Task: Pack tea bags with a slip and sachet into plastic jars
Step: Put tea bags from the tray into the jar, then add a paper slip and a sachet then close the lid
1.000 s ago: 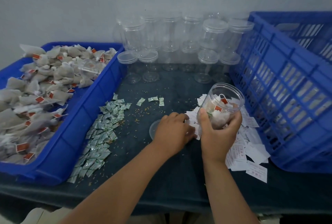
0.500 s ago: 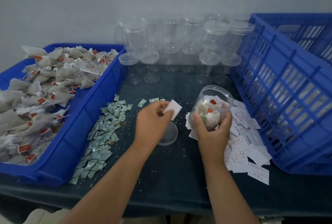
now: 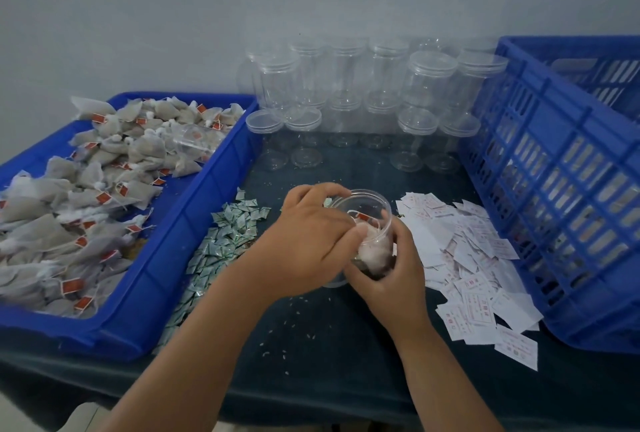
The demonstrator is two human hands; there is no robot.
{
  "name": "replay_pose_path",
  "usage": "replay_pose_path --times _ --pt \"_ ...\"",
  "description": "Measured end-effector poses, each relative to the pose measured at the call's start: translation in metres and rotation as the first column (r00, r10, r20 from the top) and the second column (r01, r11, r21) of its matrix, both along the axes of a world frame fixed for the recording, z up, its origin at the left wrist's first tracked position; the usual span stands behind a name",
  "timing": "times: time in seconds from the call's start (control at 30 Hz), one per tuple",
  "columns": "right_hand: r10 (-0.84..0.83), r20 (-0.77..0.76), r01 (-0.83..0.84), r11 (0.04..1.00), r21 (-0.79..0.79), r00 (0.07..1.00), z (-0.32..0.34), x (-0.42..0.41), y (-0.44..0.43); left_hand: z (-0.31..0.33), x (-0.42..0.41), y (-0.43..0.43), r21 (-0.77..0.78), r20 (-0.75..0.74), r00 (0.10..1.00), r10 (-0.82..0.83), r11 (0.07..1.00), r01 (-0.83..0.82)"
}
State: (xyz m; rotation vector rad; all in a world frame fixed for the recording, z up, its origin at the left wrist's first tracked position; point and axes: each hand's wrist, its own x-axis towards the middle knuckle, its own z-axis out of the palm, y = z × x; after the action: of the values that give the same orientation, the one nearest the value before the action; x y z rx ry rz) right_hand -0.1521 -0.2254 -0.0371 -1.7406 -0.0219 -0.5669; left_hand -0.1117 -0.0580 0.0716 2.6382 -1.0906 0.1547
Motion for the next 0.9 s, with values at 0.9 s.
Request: replay_pose_path --times 0.9 --pt "0.058 0.125 -0.06 0.998 0.016 0.99 -0.006 0.001 0.001 -0.067 0.014 0.012 -0.582 -0.804 0.594 -0.006 0.213 -0.785"
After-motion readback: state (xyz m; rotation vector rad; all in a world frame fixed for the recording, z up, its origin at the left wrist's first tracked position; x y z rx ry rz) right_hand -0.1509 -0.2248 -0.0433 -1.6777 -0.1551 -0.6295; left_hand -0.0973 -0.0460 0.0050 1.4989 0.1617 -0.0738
